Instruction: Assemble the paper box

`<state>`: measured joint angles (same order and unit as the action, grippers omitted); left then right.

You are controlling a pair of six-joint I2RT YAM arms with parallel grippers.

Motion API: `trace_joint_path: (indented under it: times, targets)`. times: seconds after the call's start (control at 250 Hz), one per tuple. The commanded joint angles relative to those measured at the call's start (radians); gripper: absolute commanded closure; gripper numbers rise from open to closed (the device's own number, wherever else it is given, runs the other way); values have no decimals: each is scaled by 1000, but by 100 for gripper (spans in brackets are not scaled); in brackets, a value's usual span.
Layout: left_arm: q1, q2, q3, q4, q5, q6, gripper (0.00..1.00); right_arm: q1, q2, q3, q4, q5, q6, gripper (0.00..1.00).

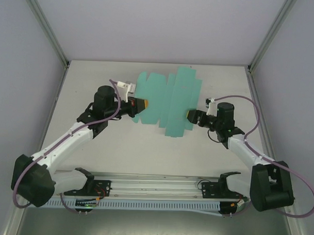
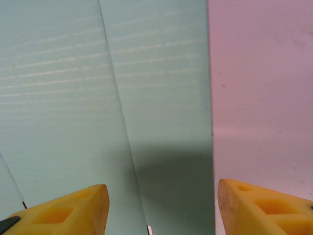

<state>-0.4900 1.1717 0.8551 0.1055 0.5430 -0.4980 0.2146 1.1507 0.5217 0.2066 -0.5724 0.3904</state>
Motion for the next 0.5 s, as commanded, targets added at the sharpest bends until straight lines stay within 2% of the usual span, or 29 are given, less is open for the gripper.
trace_joint_path:
  times: [0.0,0.116,0.232,0.496]
  targets:
    - [2,-54,-16,89,40,-18,100,-8,-57,-40,117,-85,-26,40]
    - [2,-72,-24,86,50,-30,100,-9,-108,-53,144,-102,-35,44]
    - [2,-74,-36,95,50,-36,100,-10,-153,-45,129,-99,-43,56]
    - [2,-52,-34,88,69,-40,100,-22,-226,-12,45,-38,-116,56]
